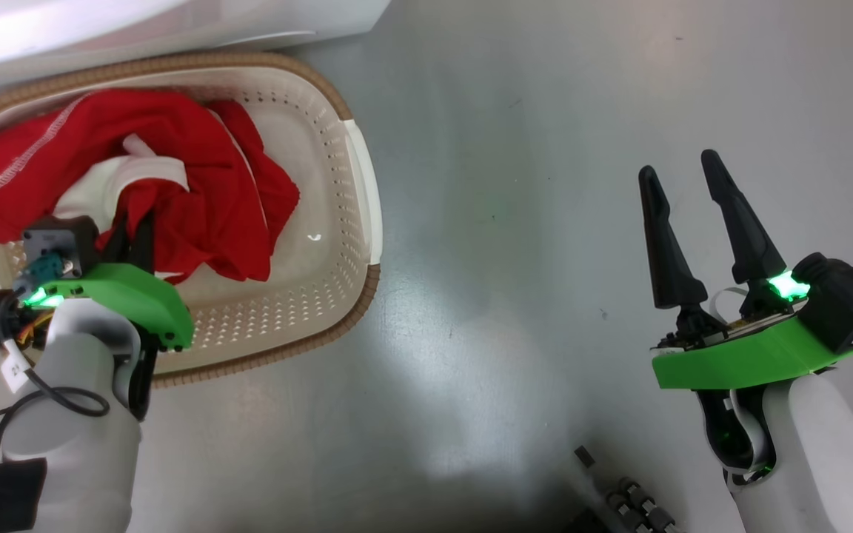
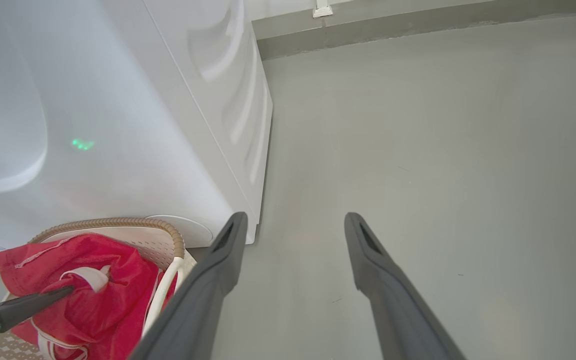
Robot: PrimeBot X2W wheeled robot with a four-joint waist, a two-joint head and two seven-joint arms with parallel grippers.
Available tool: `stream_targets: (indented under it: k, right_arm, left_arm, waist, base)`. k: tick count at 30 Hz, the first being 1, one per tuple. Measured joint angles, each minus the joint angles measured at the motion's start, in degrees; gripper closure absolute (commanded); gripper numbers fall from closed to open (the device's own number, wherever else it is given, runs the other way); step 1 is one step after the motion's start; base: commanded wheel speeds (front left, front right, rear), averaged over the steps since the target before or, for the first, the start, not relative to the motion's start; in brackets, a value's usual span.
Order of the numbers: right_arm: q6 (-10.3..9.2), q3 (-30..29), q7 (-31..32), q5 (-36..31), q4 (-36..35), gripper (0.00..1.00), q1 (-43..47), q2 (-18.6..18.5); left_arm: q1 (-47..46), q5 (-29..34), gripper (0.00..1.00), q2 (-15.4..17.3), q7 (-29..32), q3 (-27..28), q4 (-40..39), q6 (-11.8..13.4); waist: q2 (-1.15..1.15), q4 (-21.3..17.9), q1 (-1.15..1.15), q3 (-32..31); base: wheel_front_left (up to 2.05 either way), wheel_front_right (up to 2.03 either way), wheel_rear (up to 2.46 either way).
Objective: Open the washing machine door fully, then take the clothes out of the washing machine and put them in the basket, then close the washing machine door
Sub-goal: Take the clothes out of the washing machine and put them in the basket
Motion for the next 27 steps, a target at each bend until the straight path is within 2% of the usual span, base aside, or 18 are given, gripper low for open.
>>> stream_targets:
  k: [3, 4, 13, 27]
  right_arm:
    - [0.0, 0.0, 0.0, 0.0, 0.1, 0.0, -0.5, 0.0]
    - [0.0, 0.0, 0.0, 0.0, 0.2, 0.0, -0.5, 0.0]
    - [0.0, -0.1, 0.0, -0.5, 1.1, 0.0, -0.5, -0.1]
    - [0.0, -1.7, 0.0, -2.5, 3.3, 0.0, 2.5, -0.1]
  left_arm:
    - [-0.1, -0.3, 0.02, 0.0, 0.0, 0.0, 0.0, 0.0]
    - [-0.1, -0.4, 0.0, -0.1, 0.0, 0.0, 0.0, 0.0]
    - [2.5, -2.0, 0.0, -1.1, 0.0, 0.4, -2.8, 0.0]
    - [12.1, -3.3, 0.0, -1.4, 0.0, 1.4, -13.6, 0.0]
  waist:
    - [0.0, 0.1, 0.0, -0.5]
    - [0.0, 0.2, 0.0, -0.7]
    - [0.0, 0.8, 0.0, -4.6]
    - [0.0, 2.3, 0.0, -13.5]
  base:
    - [0.0, 0.0, 0.0]
    - [0.0, 0.0, 0.0]
    - [0.0, 0.0, 0.0]
    - [0.0, 0.0, 0.0]
